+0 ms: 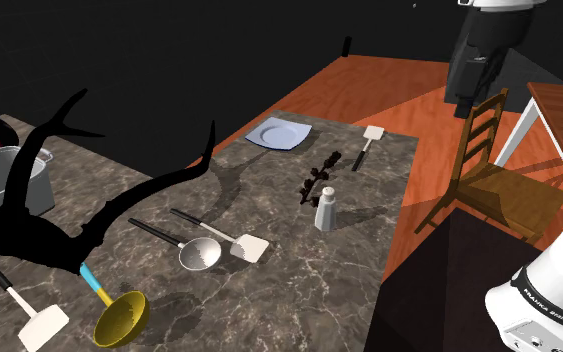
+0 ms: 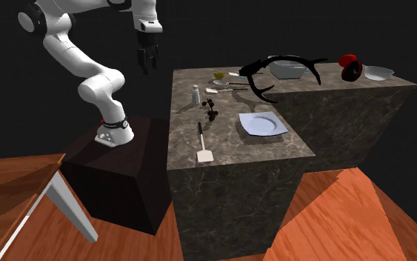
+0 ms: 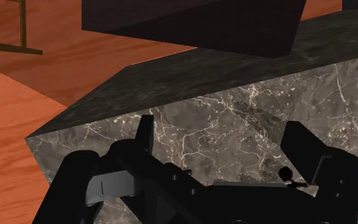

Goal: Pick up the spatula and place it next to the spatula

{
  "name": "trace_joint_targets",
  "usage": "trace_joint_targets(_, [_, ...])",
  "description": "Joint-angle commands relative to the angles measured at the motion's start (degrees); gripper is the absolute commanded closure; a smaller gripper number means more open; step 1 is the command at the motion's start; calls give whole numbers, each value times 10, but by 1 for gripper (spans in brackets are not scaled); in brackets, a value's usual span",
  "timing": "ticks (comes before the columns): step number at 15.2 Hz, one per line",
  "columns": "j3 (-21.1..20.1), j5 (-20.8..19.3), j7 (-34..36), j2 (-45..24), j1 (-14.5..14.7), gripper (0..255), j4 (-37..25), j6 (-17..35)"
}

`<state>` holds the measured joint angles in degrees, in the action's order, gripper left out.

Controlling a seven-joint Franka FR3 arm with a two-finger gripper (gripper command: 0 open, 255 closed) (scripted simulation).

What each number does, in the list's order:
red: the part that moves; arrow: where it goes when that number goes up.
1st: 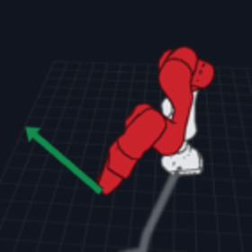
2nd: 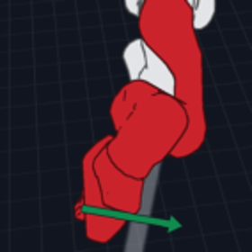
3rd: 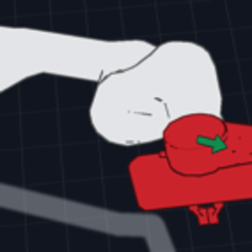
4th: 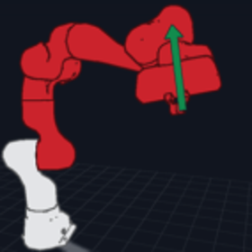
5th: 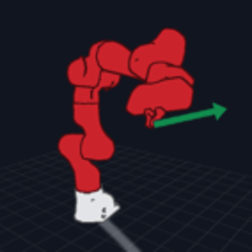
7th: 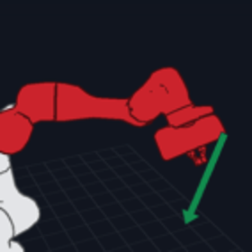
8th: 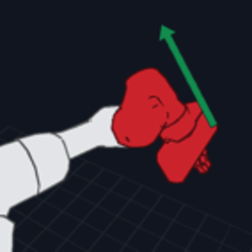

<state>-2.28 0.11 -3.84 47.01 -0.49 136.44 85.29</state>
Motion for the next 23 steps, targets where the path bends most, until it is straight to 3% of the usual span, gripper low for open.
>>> trace_joint_targets(1, [0, 0, 0, 0, 0, 0, 0, 0])
trace_joint_targets(12, [-57, 42, 252, -207, -81, 0, -26, 185])
trace_joint_targets(23, [-61, 35, 484, -422, -145, 0, -113, 322])
